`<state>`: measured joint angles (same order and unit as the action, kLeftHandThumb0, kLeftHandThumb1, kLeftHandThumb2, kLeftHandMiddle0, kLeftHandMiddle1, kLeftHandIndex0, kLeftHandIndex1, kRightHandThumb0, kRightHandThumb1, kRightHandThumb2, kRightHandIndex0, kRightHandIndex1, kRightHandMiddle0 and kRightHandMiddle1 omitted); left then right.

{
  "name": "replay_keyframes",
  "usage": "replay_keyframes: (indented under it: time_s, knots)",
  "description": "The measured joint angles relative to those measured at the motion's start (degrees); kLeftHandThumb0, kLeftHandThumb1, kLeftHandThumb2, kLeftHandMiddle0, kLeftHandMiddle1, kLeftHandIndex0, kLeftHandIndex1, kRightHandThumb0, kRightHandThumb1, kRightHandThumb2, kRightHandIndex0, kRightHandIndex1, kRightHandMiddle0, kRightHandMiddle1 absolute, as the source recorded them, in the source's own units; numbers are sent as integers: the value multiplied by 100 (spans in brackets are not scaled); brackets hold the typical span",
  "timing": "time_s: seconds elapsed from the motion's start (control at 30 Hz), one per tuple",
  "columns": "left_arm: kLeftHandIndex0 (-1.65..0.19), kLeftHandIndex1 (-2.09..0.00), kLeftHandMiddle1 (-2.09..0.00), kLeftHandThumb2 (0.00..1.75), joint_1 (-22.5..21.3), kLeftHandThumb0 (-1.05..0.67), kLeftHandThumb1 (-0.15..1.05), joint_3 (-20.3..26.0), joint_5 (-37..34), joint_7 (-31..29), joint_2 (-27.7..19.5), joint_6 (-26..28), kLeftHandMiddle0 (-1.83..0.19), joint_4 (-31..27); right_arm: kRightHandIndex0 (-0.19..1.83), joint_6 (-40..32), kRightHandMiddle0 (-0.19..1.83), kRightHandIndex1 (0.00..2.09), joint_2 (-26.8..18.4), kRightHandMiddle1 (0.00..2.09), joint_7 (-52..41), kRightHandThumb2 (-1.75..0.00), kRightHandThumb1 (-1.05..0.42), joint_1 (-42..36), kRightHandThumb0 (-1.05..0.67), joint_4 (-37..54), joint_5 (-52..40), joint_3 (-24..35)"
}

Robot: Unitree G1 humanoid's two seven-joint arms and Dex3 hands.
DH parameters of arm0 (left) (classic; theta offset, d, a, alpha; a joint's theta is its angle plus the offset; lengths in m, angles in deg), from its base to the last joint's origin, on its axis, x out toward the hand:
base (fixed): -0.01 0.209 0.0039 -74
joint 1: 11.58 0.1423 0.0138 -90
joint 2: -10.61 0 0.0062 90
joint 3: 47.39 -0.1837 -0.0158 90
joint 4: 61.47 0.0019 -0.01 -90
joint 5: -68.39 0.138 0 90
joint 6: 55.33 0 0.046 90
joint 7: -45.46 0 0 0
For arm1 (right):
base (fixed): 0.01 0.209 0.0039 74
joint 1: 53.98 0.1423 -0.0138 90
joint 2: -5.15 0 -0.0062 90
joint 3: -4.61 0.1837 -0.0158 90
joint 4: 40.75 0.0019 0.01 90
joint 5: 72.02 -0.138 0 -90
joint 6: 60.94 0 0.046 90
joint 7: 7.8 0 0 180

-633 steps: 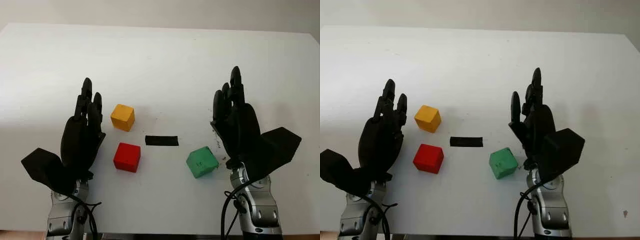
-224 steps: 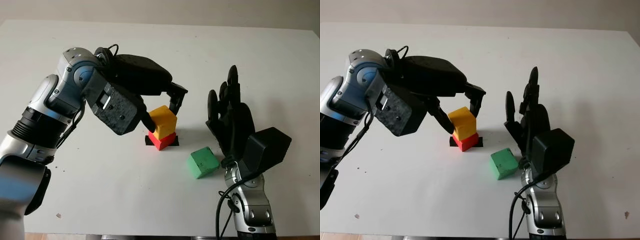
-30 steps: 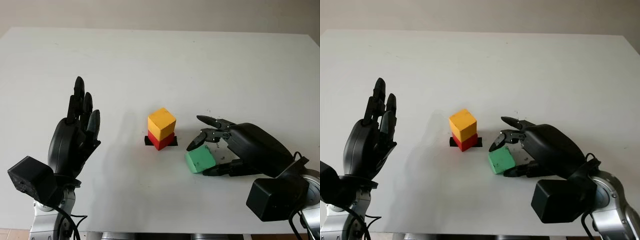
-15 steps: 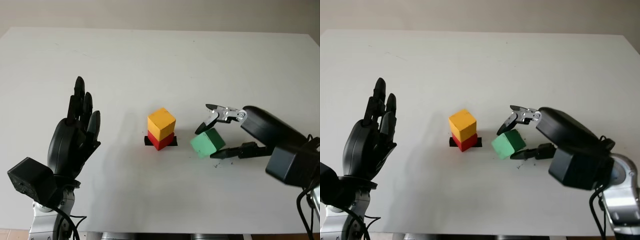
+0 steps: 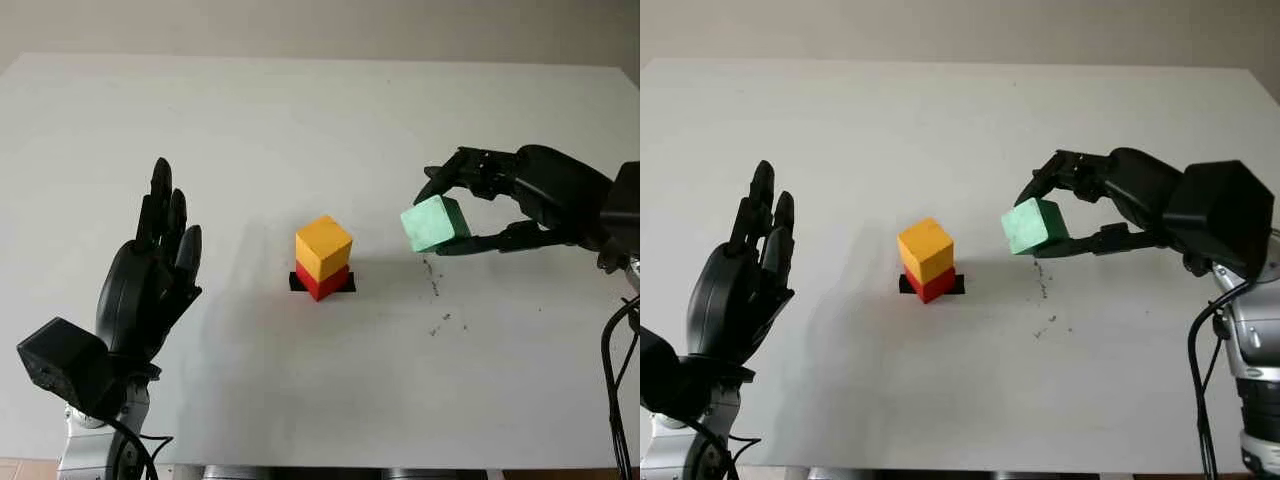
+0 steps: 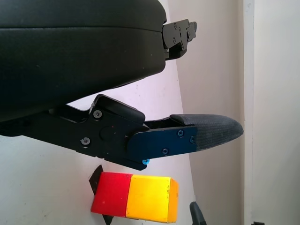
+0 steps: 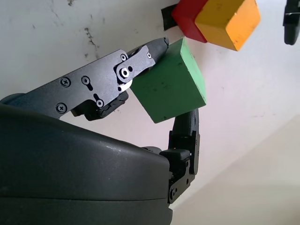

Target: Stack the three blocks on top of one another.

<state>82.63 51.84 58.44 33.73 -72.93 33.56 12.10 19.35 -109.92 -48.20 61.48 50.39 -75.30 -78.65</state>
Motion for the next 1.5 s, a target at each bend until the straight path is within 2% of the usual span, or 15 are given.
replay_keyframes:
  time_s: [0.13, 0.33, 0.47, 0.63, 0.7, 0.9, 1.27, 1.5]
  knots:
    - [19, 0, 0, 54, -1, -81, 105, 2, -1, -11, -8, 9, 19, 0, 29, -144, 39, 7, -43, 148, -112, -5, -90, 385, -33, -3, -10, -54]
    - [19, 0, 0, 55, -35, -82, 105, 4, 5, -13, -44, 65, 19, 1, 36, -319, 49, 9, -280, 141, -589, -4, -86, 1659, -30, -214, 220, -557]
    - [19, 0, 0, 57, -62, -82, 105, -11, 10, 27, -46, 73, 19, 1, 35, -427, 49, 8, -283, 146, -963, -5, -86, 2454, -29, -426, 347, -996]
    - [19, 0, 0, 57, -109, -82, 105, -48, 2, 44, 1, 90, 19, 61, 41, 178, 58, 11, -230, 143, -1218, -5, -85, 3146, -41, -650, 972, -1661]
    - [19, 0, 0, 57, -121, -82, 105, -54, -5, 44, 7, 90, 19, 67, 42, 405, 59, 11, -170, 142, -1223, -5, -85, 3263, -44, -750, 1145, -1807]
    - [19, 0, 0, 60, -156, -80, 105, -67, -40, -4, 52, -130, 19, 275, 42, 477, 52, 10, 157, 150, -1434, -6, -88, 3564, -48, -1017, 1379, -2126]
    - [19, 0, 0, 63, -172, -79, 105, -95, -61, -36, 149, -599, 19, 516, 40, 37, 43, 8, 513, 150, -1634, -6, -93, 3736, -50, -972, 1782, -2454]
    - [19, 0, 0, 64, -164, -78, 105, -122, -86, -9, 151, -636, 19, 521, 39, -150, 40, 7, 656, 155, -1665, -5, -93, 3652, -51, -970, 1819, -2471]
